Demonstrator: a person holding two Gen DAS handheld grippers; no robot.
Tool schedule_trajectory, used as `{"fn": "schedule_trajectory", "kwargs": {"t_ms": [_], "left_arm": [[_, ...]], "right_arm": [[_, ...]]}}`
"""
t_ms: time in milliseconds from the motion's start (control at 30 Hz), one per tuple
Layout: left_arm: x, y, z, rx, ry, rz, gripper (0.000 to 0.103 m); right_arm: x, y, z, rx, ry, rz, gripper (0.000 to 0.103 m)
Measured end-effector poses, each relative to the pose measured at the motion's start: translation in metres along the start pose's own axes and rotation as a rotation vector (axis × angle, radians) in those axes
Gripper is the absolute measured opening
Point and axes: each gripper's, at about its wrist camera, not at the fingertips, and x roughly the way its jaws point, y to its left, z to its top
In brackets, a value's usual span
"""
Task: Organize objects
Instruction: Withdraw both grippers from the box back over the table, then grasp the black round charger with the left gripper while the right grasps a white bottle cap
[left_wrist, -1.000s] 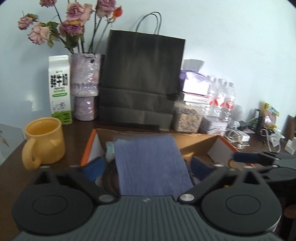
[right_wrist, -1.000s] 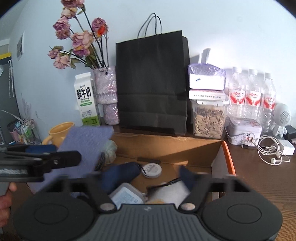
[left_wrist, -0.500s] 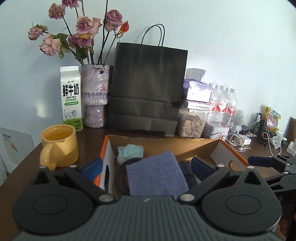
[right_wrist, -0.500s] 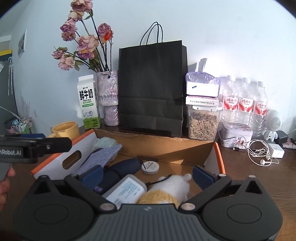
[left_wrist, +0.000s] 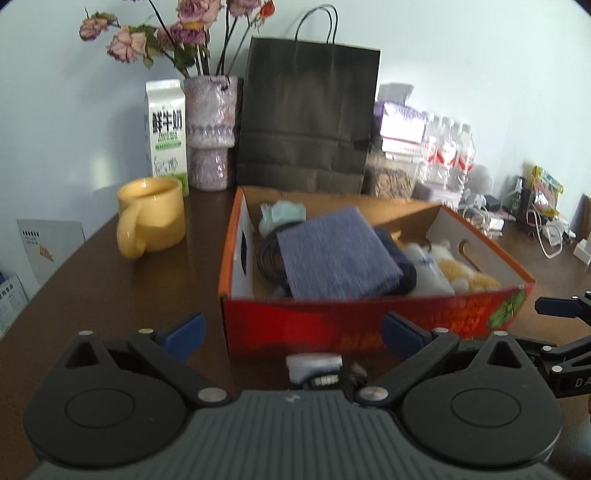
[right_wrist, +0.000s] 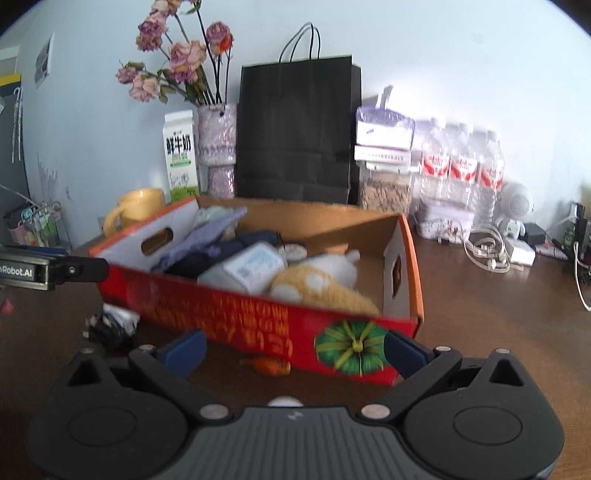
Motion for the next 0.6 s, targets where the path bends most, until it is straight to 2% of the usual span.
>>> {"fn": "schedule_trajectory", "kwargs": {"t_ms": [133, 300, 367, 467, 500, 567, 600], "left_arm": [[0.005, -0.009, -0.018, -0.005, 0.05, -0.001, 0.103], [0.014, -0.016, -0.028, -0.041, 0.072, 0.036, 0.103], [0.017, -0.018, -0.03, -0.048, 0.08, 0.042, 0.103], [0.022, -0.02, -0.032, -0.058, 0.089, 0.052, 0.102], [0.023, -0.02, -0.033, -0.063, 0.094, 0.053, 0.097], [0.025, -0.021, -0.034, -0.068, 0.11, 0.048, 0.078], [0.026, -0.021, -0.035, -0.065, 0.112, 0.049, 0.064]], "right_arm": [[0.004, 0.001, -0.017, 0.004, 0.056, 0.003, 0.093], [0.01, 0.002, -0.029, 0.022, 0.097, 0.024, 0.072], [0.012, 0.003, -0.032, 0.024, 0.108, 0.032, 0.059], [0.012, 0.004, -0.033, 0.027, 0.107, 0.043, 0.054], [0.012, 0.004, -0.033, 0.028, 0.107, 0.047, 0.052], [0.012, 0.004, -0.033, 0.029, 0.103, 0.044, 0.045], [0.011, 0.004, -0.033, 0.029, 0.102, 0.043, 0.043]]}}
